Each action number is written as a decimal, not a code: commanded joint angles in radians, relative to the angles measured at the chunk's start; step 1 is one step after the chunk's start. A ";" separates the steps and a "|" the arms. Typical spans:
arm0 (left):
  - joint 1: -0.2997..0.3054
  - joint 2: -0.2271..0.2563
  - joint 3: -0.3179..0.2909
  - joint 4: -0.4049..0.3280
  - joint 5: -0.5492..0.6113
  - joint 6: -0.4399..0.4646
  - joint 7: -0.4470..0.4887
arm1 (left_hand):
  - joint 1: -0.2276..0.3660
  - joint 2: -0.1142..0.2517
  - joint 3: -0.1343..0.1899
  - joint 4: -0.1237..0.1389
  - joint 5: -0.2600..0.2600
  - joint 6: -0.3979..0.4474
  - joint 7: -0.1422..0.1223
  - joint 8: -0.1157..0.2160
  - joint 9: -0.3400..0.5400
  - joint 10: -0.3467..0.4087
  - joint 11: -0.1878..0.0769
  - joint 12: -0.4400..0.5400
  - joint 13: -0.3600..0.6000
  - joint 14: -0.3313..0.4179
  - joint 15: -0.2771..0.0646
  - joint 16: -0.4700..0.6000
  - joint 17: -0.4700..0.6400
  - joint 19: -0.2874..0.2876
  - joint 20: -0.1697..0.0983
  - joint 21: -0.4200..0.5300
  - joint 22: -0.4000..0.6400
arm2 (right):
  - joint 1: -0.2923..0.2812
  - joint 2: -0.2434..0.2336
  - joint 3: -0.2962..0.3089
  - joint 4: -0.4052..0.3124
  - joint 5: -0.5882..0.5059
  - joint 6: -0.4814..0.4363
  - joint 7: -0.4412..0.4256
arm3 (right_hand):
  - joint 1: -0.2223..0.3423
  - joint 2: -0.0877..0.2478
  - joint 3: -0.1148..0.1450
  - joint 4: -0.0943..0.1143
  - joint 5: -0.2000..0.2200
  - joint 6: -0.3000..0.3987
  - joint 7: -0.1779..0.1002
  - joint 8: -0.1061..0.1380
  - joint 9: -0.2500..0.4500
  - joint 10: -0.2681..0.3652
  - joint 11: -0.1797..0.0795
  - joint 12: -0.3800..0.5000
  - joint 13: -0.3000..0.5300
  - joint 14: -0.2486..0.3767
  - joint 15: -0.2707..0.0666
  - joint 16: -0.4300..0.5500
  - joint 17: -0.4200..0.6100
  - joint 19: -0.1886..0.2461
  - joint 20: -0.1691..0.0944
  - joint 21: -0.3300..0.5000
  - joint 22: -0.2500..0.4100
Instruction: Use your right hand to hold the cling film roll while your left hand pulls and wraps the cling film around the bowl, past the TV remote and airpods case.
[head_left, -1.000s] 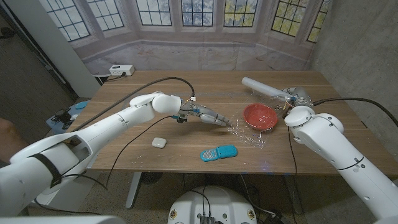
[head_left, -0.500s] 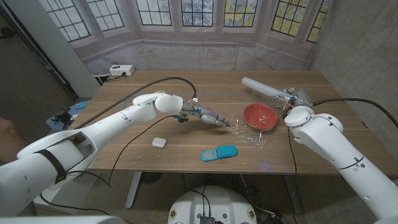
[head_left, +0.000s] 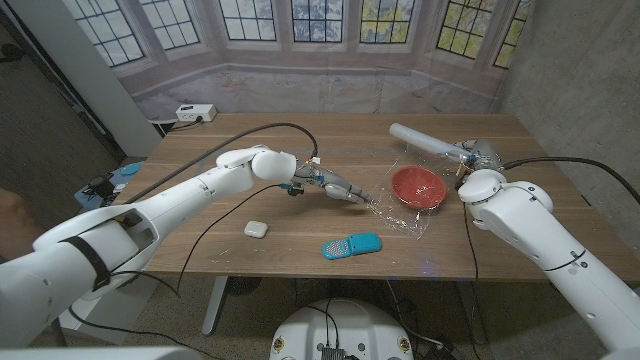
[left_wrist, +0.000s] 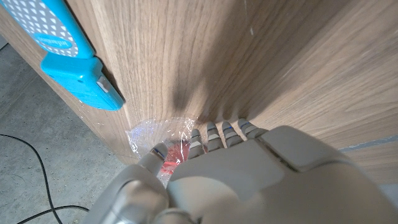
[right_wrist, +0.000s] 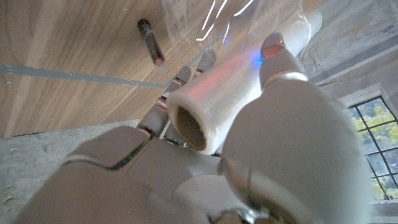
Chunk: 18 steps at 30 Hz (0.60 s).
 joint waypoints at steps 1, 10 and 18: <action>-0.003 0.000 0.006 -0.006 0.006 0.019 -0.005 | -0.010 0.000 -0.002 0.005 -0.001 0.006 0.000 0.007 -0.001 0.008 -0.001 -0.001 0.001 -0.002 0.003 0.004 0.003 -0.010 -0.001 0.010 0.005 | 0.005 -0.014 0.005 0.024 0.010 0.016 0.009 | 0.052 0.108 -0.003 0.001 0.008 0.061 -0.018 0.004 0.012 0.008 -0.001 0.002 0.002 0.008 -0.093 0.000 0.000 0.012 -0.022 0.002 0.003; -0.009 -0.001 0.014 -0.007 0.019 0.025 -0.010 | -0.010 0.000 -0.003 0.004 -0.001 0.010 0.001 0.008 0.000 0.011 0.000 0.000 0.001 0.001 0.004 0.005 0.003 -0.010 0.001 0.011 0.005 | 0.009 -0.017 0.001 0.053 0.016 0.042 0.013 | 0.053 0.110 -0.004 0.002 0.008 0.061 -0.020 0.004 0.012 0.007 -0.001 0.002 0.003 0.006 -0.094 -0.001 0.001 0.010 -0.023 0.001 0.003; -0.020 -0.008 0.026 0.000 0.042 0.036 -0.016 | -0.010 0.000 -0.003 0.004 -0.001 0.020 0.003 0.011 0.000 0.012 0.002 0.000 0.001 0.003 0.005 0.005 0.003 -0.013 0.003 0.011 0.005 | 0.013 -0.014 -0.005 0.073 0.017 0.063 0.007 | 0.054 0.110 -0.006 0.002 0.007 0.064 -0.022 0.005 0.012 0.008 -0.001 0.002 0.003 0.004 -0.094 -0.001 0.002 0.011 -0.024 0.001 0.003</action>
